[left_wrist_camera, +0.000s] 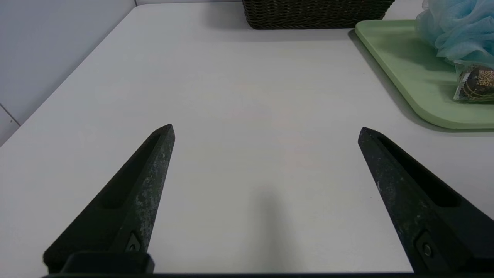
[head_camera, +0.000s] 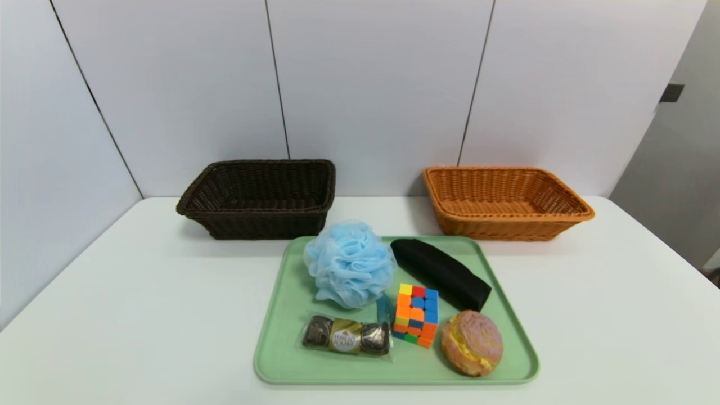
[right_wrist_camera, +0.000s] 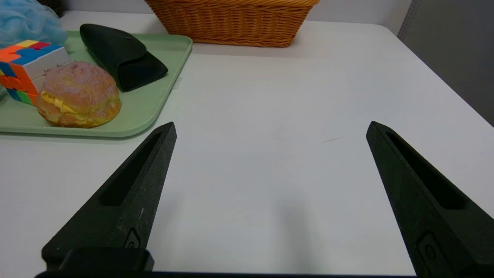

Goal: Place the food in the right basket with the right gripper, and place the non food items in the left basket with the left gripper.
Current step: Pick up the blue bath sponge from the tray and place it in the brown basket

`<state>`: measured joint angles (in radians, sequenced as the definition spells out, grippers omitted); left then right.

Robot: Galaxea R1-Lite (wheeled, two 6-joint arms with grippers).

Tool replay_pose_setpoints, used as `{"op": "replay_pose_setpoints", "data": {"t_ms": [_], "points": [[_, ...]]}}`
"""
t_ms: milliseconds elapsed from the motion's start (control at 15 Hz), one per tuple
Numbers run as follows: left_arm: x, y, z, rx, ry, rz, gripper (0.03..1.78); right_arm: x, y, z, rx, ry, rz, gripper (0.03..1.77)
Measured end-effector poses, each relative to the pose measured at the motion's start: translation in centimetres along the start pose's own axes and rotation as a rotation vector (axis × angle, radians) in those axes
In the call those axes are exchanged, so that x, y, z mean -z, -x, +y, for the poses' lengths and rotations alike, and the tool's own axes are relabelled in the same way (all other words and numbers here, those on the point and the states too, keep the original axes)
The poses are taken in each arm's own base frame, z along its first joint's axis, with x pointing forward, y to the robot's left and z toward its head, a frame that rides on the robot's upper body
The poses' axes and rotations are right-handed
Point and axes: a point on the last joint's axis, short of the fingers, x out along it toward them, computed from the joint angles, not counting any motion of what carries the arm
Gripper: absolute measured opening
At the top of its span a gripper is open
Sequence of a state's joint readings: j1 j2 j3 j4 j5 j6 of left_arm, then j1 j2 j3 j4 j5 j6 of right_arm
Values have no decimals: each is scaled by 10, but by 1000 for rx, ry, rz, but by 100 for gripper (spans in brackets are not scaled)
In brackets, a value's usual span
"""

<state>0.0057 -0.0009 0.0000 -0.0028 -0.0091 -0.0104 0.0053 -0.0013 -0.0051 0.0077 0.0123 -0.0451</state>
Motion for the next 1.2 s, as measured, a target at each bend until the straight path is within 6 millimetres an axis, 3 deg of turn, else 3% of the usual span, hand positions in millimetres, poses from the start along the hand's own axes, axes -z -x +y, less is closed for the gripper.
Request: {"op": "replay_pose_setpoints", "data": {"t_ms": [1200], "points": [[0, 0, 0, -13, 7, -5, 169, 1, 0, 1, -24, 46, 10, 170]]}}
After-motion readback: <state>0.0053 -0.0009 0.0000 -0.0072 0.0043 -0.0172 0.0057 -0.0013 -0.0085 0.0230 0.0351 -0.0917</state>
